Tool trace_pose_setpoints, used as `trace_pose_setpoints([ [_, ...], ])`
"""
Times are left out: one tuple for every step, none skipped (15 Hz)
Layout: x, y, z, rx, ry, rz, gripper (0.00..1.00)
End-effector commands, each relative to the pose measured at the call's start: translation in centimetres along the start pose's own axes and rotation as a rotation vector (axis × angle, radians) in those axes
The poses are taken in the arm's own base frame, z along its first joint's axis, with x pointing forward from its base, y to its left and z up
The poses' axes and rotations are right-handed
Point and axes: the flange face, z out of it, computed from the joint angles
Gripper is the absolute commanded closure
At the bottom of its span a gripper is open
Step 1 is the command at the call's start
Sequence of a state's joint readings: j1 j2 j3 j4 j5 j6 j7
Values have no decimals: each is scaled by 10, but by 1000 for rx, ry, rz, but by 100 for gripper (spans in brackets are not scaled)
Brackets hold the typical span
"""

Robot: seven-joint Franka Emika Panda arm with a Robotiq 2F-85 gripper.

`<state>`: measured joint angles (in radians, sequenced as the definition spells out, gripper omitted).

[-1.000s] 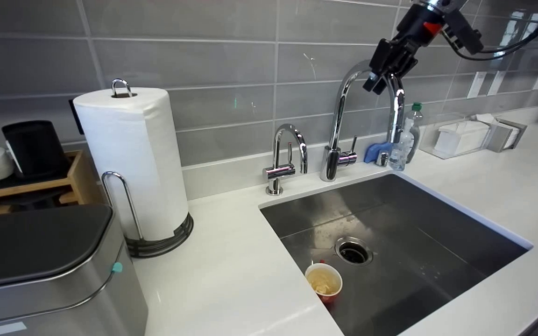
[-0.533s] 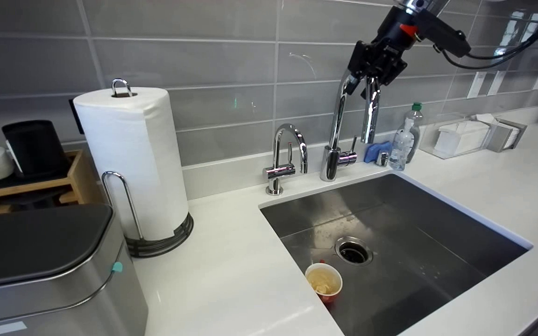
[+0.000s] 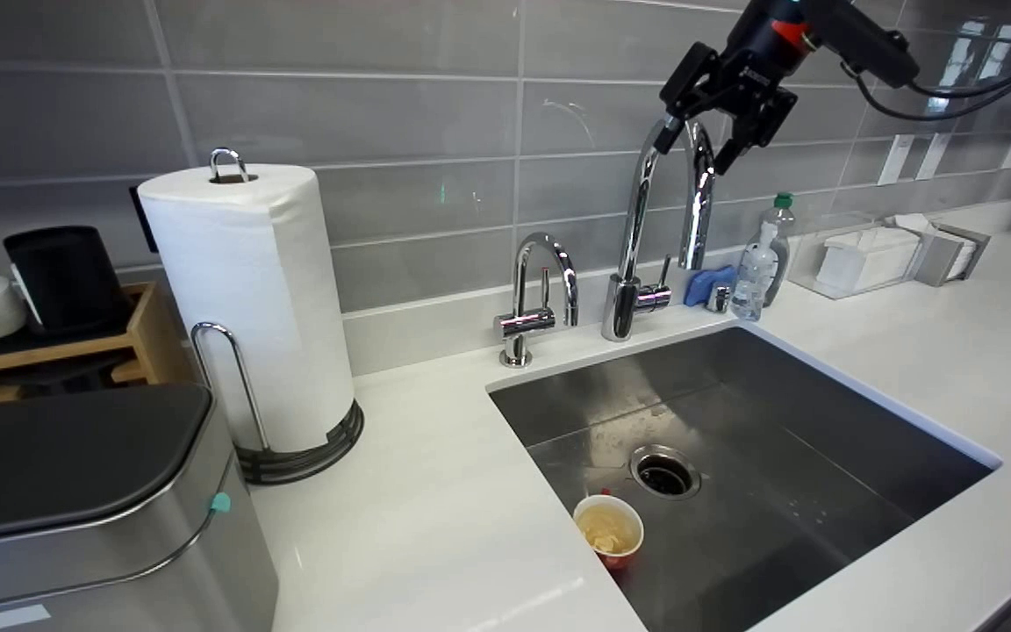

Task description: Push the faucet on the right to the center of the sink.

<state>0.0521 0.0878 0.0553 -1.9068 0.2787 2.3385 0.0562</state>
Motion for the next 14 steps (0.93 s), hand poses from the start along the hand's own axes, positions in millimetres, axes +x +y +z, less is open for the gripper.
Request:
trace_pose_setpoints([
  [-42, 18, -34, 35, -102, -43, 0],
  [-52, 24, -47, 60, -132, -79, 0],
  [-61, 30, -60, 75, -157, -115, 0],
  [-71, 40, -73, 91, -185, -154, 0],
  [-79, 48, -87, 95, -209, -188, 0],
  [-86, 60, -99, 80, -228, -220, 0],
  [-93, 74, -112, 66, -241, -234, 0],
  [-97, 87, -123, 52, -243, -253, 0],
  [-102, 101, -134, 42, -249, -238, 0],
  [-105, 114, -144, 22, -244, -237, 0],
  [-108, 128, -152, 14, -244, -219, 0],
  [-111, 142, -159, -7, -233, -199, 0],
  [-112, 152, -163, -6, -225, -185, 0],
  [-114, 162, -166, -29, -218, -160, 0],
])
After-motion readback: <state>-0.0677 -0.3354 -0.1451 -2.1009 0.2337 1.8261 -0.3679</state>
